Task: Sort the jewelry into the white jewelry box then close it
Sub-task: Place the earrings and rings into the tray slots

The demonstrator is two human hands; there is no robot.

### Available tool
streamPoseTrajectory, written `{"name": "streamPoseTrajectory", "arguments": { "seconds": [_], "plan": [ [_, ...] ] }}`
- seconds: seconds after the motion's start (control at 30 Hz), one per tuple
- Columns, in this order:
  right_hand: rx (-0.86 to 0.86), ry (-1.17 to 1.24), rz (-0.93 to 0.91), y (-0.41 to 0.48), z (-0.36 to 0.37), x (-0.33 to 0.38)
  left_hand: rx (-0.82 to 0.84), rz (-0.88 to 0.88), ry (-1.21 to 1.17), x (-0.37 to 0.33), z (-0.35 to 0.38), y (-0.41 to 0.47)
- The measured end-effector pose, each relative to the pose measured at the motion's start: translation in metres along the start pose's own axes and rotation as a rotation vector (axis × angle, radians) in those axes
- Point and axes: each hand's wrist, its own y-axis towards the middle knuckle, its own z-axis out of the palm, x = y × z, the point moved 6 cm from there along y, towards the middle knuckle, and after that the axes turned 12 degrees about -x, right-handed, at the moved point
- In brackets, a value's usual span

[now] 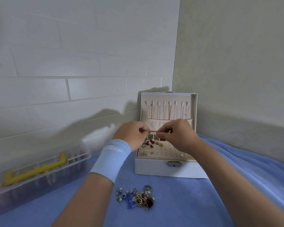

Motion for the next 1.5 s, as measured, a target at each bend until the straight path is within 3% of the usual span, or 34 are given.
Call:
{"name": "streamPoseTrajectory", "arguments": {
  "seconds": [0.2, 0.4, 0.63, 1.03, 1.23, 1.5],
  "plan": [
    [0.148, -0.26, -0.067, -0.004, 0.021, -0.003, 0.098, 0.118, 0.122, 0.002, 0.014, -0.004],
    [0.175, -0.358, -0.108, -0.007, 0.023, 0.002, 0.186, 0.128, 0.204, 0.007, 0.022, -0.006],
    [0.135, -0.291, -0.126, -0.011, 0.024, 0.009, 0.221, 0.093, 0.203, 0.012, 0.023, -0.006],
    [0.116, -0.42, -0.148, -0.015, 0.033, 0.011, 0.227, 0.05, 0.131, 0.019, 0.023, -0.005],
    [0.26, -0.428, -0.129, -0.014, 0.028, 0.01, 0.225, 0.038, 0.112, 0.018, 0.023, -0.005],
    [0.312, -0.299, -0.065, -0.015, 0.028, 0.01, 0.203, 0.048, 0.116, 0.015, 0.017, -0.007]
  ]
}}
